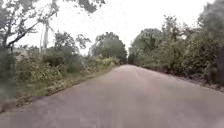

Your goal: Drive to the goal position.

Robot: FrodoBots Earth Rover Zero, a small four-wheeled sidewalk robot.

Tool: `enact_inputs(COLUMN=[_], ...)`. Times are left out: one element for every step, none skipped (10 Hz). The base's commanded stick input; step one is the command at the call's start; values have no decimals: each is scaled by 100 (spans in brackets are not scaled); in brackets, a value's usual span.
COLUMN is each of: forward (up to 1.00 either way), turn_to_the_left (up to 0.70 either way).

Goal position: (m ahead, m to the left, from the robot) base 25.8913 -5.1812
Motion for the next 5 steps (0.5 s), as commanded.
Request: enact_inputs(forward=[100,100,100,100,100], turn_to_the_left=[-40,-31,0,0,0])
